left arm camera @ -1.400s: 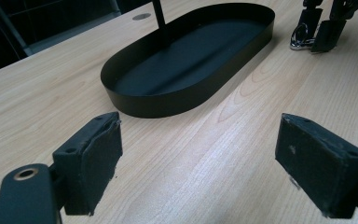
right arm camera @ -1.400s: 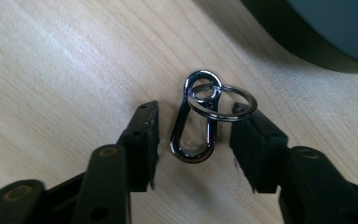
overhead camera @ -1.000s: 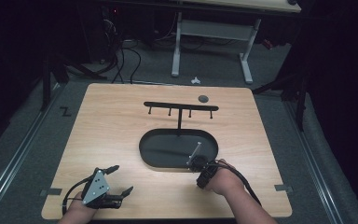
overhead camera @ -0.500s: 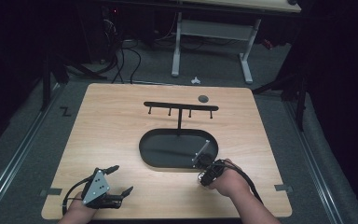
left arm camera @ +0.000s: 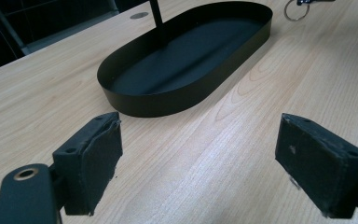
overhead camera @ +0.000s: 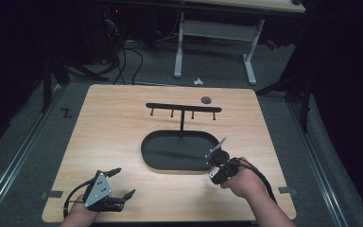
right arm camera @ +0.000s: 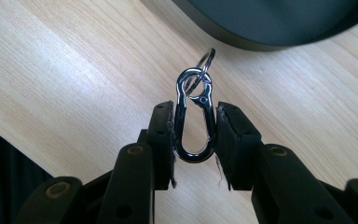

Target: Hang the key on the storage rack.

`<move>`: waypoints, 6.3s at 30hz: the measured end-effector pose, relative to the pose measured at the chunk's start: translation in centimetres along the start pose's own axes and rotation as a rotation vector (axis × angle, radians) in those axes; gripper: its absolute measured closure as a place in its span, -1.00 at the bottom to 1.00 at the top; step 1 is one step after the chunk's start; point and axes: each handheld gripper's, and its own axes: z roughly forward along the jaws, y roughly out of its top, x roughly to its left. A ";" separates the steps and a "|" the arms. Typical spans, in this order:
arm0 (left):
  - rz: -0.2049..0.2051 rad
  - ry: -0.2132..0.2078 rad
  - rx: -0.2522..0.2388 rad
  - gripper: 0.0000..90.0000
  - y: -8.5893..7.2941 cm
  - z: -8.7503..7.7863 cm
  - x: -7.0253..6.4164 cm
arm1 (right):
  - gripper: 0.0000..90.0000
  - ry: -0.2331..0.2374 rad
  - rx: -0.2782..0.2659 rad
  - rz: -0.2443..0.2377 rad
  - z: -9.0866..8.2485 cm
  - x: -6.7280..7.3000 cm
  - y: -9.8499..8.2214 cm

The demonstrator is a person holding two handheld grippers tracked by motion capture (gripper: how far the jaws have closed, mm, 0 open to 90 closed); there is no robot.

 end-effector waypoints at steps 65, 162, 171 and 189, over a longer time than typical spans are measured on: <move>0.002 -0.004 0.004 -0.66 0.0 -0.1 0.2 | 0.51 -0.097 -0.102 0.077 -11.2 -4.4 5.9; 0.019 -0.025 0.018 -0.66 -0.1 0.0 0.0 | 0.32 -0.142 -0.104 0.173 -9.8 -6.4 9.6; 0.023 -0.031 0.020 -0.66 -0.1 0.0 -0.1 | 0.12 -0.117 -0.103 0.180 -8.3 -5.9 8.3; 0.018 -0.029 0.027 -0.66 0.0 0.4 -0.3 | -0.17 -0.120 -0.215 0.235 -2.9 -5.4 3.1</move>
